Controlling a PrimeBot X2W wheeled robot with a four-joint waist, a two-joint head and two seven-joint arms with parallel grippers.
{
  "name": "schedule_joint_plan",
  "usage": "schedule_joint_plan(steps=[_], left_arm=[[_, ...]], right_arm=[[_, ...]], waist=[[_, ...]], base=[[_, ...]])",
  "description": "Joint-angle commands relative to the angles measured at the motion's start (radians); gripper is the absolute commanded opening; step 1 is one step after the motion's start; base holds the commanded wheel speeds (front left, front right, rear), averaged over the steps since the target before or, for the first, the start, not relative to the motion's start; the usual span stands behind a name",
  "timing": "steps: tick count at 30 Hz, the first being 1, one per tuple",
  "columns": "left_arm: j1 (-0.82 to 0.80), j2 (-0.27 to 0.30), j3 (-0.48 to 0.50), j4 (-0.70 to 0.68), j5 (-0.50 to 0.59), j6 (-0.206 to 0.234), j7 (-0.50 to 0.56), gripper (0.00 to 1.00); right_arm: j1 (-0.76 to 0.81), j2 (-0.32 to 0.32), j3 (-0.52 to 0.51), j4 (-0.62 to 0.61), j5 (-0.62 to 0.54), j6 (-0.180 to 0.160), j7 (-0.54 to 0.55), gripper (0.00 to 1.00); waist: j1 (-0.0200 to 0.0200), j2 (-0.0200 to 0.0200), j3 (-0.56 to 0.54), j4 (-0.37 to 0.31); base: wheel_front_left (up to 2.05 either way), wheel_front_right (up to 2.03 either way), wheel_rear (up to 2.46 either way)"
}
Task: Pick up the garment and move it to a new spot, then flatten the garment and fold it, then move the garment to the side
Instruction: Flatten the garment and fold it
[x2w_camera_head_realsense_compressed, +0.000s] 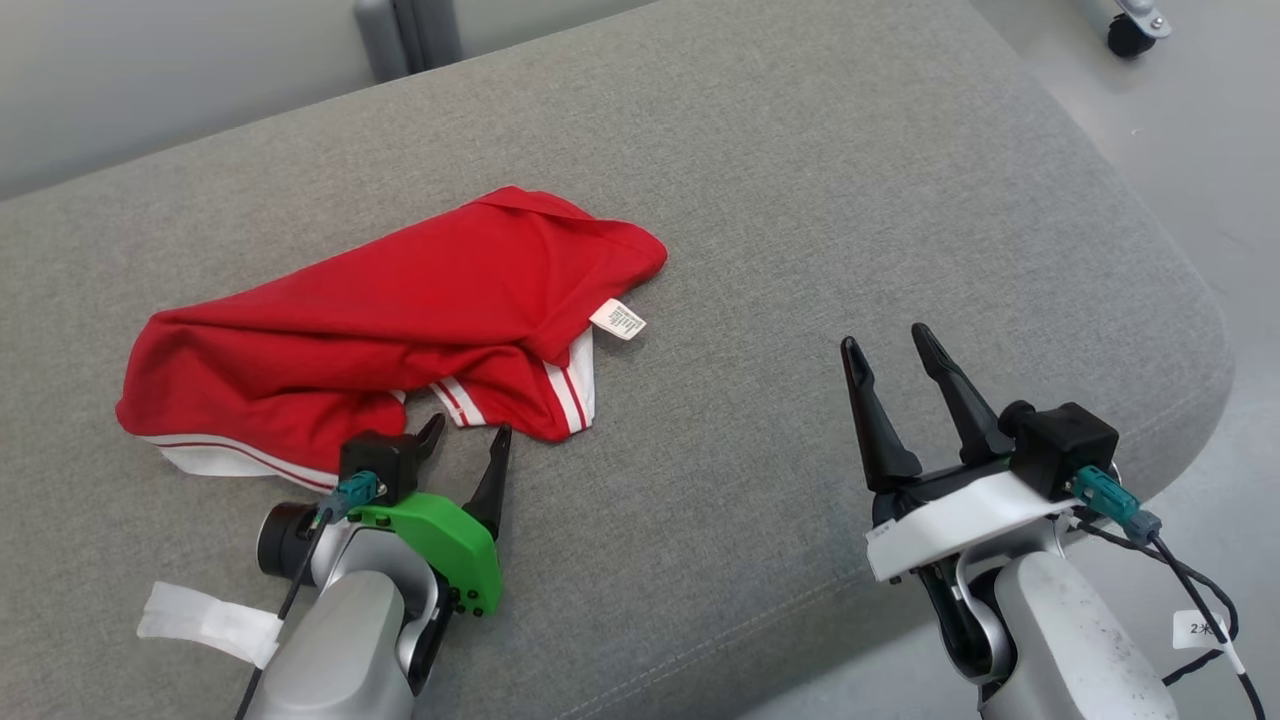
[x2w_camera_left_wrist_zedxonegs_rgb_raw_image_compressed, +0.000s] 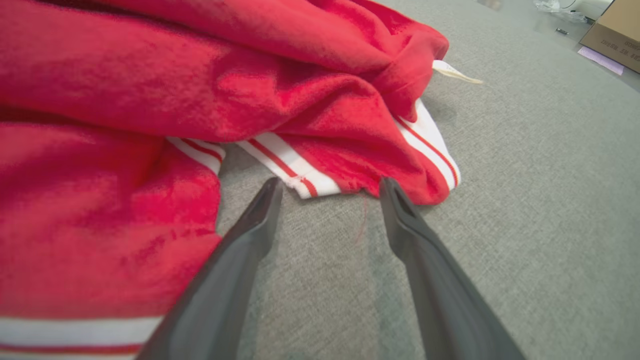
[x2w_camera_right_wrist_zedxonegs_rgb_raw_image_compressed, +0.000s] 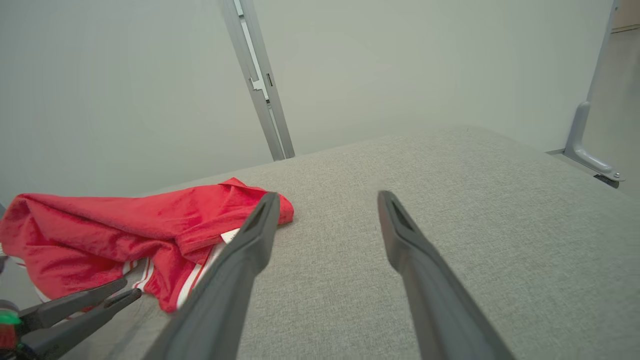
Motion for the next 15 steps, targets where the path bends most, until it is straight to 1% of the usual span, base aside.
schedule_joint_plan(steps=[1, 6, 10, 12, 13, 14, 15], left_arm=[[-0.029, 0.008, -0.005, 0.024, -0.014, -0.003, -0.004, 1.0], [-0.068, 0.022, -0.005, 0.087, -0.023, -0.003, -0.004, 1.0], [-0.079, 0.017, -0.004, 0.112, -0.03, -0.003, -0.004, 1.0], [-0.086, 0.013, -0.013, 0.131, -0.043, -0.003, -0.003, 0.65], [-0.091, 0.012, -0.02, 0.139, -0.046, -0.003, -0.003, 0.55], [-0.093, 0.009, -0.029, 0.145, -0.053, -0.003, -0.003, 0.52], [-0.092, 0.006, -0.038, 0.151, -0.06, -0.003, -0.003, 0.57]], right_arm=[[-0.013, -0.003, -0.001, -0.005, 0.001, 0.0, -0.003, 1.0], [-0.016, -0.003, 0.0, -0.006, -0.005, 0.0, -0.003, 1.0], [-0.014, -0.003, 0.0, -0.006, -0.009, 0.0, -0.003, 1.0], [-0.013, -0.003, -0.002, -0.005, -0.011, 0.0, -0.003, 1.0], [-0.013, -0.003, -0.003, -0.005, -0.012, 0.0, -0.003, 1.0], [-0.014, -0.003, -0.003, -0.004, -0.013, 0.0, -0.003, 1.0], [-0.015, -0.003, -0.002, -0.003, -0.014, 0.0, -0.003, 1.0]], waist=[[0.0, -0.0001, 0.007, -0.014], [0.0, -0.0001, 0.01, -0.02], [0.0, -0.0001, 0.01, -0.018], [0.0, -0.0001, 0.01, -0.016], [0.0, -0.0001, 0.01, -0.014], [0.0, -0.0001, 0.01, -0.012], [0.0, -0.0001, 0.009, -0.009]], base=[[0.0, 0.0, 0.0], [0.0, 0.0, 0.0], [0.0, 0.0, 0.0], [0.0, 0.0, 0.0], [0.0, 0.0, 0.0], [0.0, 0.0, 0.0], [0.0, 0.0, 0.0]])
